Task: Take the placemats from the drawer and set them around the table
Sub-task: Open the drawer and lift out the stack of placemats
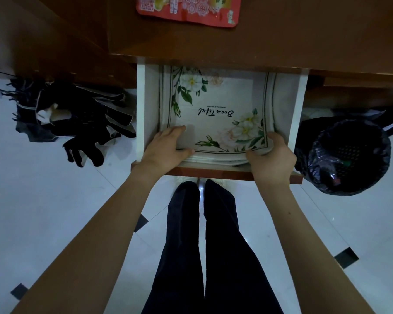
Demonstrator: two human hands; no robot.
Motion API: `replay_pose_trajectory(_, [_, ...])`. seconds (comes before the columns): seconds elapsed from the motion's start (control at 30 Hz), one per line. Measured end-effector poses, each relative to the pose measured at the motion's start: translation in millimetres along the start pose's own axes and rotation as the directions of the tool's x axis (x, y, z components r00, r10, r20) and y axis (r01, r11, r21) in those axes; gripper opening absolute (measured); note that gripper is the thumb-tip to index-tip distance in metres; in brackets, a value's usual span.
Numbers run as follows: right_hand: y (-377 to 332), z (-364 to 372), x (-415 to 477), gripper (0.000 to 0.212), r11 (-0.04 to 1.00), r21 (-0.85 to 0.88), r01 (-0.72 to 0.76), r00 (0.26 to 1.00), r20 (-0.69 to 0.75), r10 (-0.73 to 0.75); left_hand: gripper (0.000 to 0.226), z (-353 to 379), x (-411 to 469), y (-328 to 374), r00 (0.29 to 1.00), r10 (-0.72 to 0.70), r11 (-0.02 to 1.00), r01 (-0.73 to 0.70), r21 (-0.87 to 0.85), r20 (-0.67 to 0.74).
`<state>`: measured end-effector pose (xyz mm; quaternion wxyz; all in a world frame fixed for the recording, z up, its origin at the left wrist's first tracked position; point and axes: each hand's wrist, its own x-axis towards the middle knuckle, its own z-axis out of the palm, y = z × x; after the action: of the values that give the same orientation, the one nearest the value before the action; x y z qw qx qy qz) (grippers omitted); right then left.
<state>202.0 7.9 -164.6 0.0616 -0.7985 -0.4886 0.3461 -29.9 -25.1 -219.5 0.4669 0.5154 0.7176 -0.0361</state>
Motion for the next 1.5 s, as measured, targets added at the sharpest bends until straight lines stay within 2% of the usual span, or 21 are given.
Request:
replay_pose_trajectory(0.13, [0.4,2.5,1.0,0.049,0.986,0.099,-0.133,0.990,0.070,0.126,0.076,1.1,-0.1,-0.9,1.000,0.001,1.000,-0.001,0.006,-0.001])
replay_pose_trajectory(0.3, [12.7,-0.7,7.1,0.066,0.934,0.299,-0.197,0.972,0.182,0.147,0.075,2.8,-0.3,-2.5,1.000,0.008,1.000,-0.009,-0.011,-0.007])
replay_pose_trajectory(0.37, [13.3,-3.2,14.9,0.069,0.932,0.300,-0.203,0.961,0.242,0.132,0.075,3.2,-0.3,-3.7,1.000,0.012,1.000,-0.013,-0.012,-0.013])
replay_pose_trajectory(0.53, [16.2,9.0,35.0,0.051,0.916,0.287,-0.281,0.931,0.313,0.188,0.075,4.7,0.1,-4.7,1.000,0.004,1.000,-0.004,-0.021,0.004])
replay_pose_trajectory(0.7, [17.1,10.9,33.7,0.059,0.912,0.340,-0.231,0.943,0.310,0.123,0.075,3.1,-0.8,-3.9,1.000,-0.005,1.000,0.005,-0.021,0.010])
replay_pose_trajectory(0.77, [13.8,4.5,26.2,0.059,0.863,0.450,-0.229,0.954,0.278,0.109,0.074,1.2,-3.1,-2.1,1.000,-0.015,0.998,0.015,-0.056,0.014])
replay_pose_trajectory(0.9, [1.4,-18.0,5.7,0.054,0.688,0.667,-0.288,0.951,0.283,0.124,0.070,-7.3,-12.6,5.4,0.999,-0.037,0.981,0.030,-0.192,-0.037])
replay_pose_trajectory(1.03, [-3.0,-44.4,-6.6,0.057,0.577,0.756,-0.308,0.945,0.313,0.094,0.068,-14.1,-33.4,13.0,0.994,-0.058,0.953,0.026,-0.303,-0.098])
replay_pose_trajectory(1.27, [6.8,-75.5,-25.2,0.065,0.485,0.795,-0.364,0.925,0.371,0.084,0.072,-19.3,-73.3,20.8,0.957,-0.279,0.789,0.179,-0.588,-0.082])
replay_pose_trajectory(1.37, [16.6,-82.0,-35.6,0.066,0.518,0.769,-0.374,0.917,0.390,0.083,0.076,-24.2,-86.5,18.0,0.933,-0.358,0.630,0.209,-0.748,-0.040])
replay_pose_trajectory(1.5, [31.6,-84.6,-48.7,0.068,0.573,0.716,-0.399,0.900,0.426,0.095,0.074,-26.0,-105.6,10.4,0.928,-0.373,0.549,0.223,-0.806,0.003])
